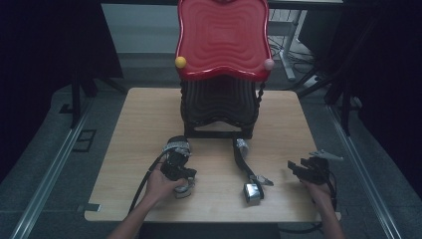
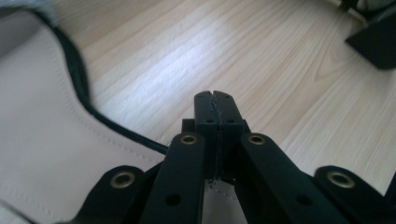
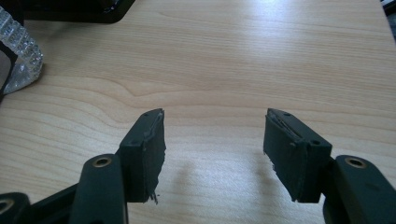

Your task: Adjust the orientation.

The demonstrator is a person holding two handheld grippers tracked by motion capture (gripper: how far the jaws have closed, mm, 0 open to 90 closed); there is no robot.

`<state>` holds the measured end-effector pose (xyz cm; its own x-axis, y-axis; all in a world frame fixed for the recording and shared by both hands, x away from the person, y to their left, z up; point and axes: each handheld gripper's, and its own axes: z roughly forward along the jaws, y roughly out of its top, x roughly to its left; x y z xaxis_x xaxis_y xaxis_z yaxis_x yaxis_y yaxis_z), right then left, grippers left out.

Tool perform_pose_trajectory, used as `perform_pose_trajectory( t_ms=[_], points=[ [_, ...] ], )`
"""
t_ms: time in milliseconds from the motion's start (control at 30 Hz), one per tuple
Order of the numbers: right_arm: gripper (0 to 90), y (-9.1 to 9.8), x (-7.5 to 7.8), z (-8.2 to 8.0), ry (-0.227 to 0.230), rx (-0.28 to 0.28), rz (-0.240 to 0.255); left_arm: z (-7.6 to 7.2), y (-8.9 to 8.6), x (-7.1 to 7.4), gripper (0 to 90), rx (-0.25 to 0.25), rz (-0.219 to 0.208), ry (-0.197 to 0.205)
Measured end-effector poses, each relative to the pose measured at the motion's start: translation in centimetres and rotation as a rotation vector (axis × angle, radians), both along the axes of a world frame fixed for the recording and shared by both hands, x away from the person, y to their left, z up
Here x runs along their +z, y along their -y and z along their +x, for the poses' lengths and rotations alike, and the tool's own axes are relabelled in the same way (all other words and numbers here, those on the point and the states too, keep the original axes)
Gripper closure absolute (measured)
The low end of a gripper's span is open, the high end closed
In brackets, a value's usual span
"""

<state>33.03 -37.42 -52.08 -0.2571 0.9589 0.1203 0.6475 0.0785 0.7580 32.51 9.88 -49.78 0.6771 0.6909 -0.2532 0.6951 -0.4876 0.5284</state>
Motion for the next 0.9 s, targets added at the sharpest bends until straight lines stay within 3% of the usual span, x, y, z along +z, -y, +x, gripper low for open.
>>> perform_pose_trajectory(
  t_ms=[500, 800, 900],
  points=[
    [39.0, 0.5, 0.1, -0.7, 0.002, -0.024, 0.005, -1.6, -5.1, 0.4, 90.0, 0.003, 0.026, -0.024],
    [38.9, 0.4, 0.0, -0.7, -0.003, -0.018, -0.002, -1.8, -6.0, 0.9, 88.0, 0.013, 0.034, -0.023],
    [38.9, 0.2, 0.0, -0.6, 0.001, -0.017, 0.003, -1.9, -5.8, 1.4, 83.0, 0.022, 0.03, 0.002]
  ],
)
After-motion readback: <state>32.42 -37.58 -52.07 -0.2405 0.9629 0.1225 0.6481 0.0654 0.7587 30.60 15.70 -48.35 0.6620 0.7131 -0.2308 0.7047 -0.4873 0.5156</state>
